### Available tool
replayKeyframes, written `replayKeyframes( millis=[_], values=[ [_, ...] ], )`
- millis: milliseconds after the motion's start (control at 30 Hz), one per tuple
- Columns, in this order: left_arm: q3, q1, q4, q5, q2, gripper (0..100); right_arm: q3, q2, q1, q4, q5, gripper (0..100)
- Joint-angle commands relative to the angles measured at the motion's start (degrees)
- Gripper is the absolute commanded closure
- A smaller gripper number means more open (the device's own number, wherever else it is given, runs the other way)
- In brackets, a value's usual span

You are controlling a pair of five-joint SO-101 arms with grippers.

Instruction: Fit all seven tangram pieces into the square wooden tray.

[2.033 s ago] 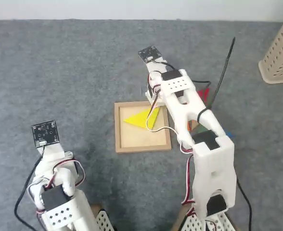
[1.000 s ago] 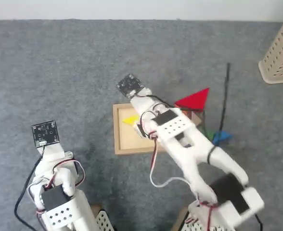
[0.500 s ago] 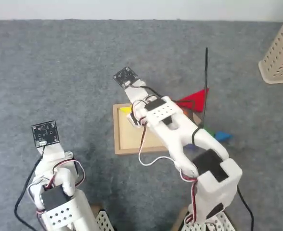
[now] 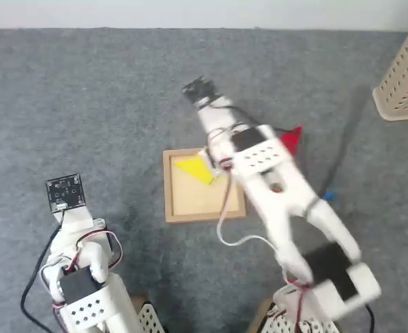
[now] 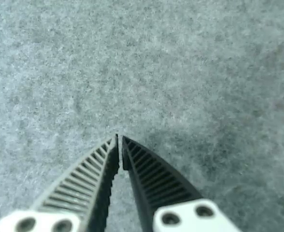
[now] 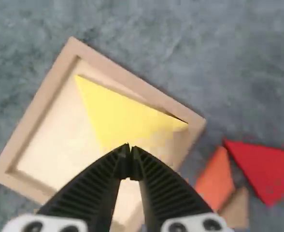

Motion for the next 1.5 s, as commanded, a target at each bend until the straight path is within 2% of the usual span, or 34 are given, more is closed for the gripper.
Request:
replayKeyframes(
  millis=[0, 167, 267, 400, 667, 800, 933, 1233, 1333, 1467],
  values=[
    [-0.5, 0.1, 0.2, 0.5, -0.2, 99, -1.9, -11.2, 7.5, 5.0, -0.6, 99.1],
    [-0.5, 0.1, 0.2, 0.5, -0.2, 99, -1.9, -11.6, 16.8, 4.2, -1.1, 98.3],
    [-0.5, 0.1, 0.2, 0.5, -0.2, 99, -2.3, -7.2, 19.0, 2.8, -1.1, 90.3],
    [-0.5, 0.1, 0.2, 0.5, -0.2, 99, -3.5, 0.6, 19.4, 0.1, -1.8, 81.4],
    [-0.5, 0.1, 0.2, 0.5, -0.2, 99, -10.2, 9.8, 19.3, 3.4, -13.9, 80.7],
    [-0.5, 0.1, 0.2, 0.5, -0.2, 99, -10.3, 9.5, 18.8, 4.4, -14.2, 80.9],
    [-0.5, 0.1, 0.2, 0.5, -0.2, 99, -8.3, 7.4, 15.1, 4.4, -11.3, 80.9],
    [-0.5, 0.1, 0.2, 0.5, -0.2, 99, 6.9, -4.0, -1.8, -2.8, -2.1, 91.2],
    [-0.5, 0.1, 0.2, 0.5, -0.2, 99, 10.4, -5.0, -4.2, -5.8, -0.2, 96.1],
    [-0.5, 0.1, 0.2, 0.5, -0.2, 99, 12.0, -3.3, -4.9, -8.5, 0.3, 97.6]
  ],
)
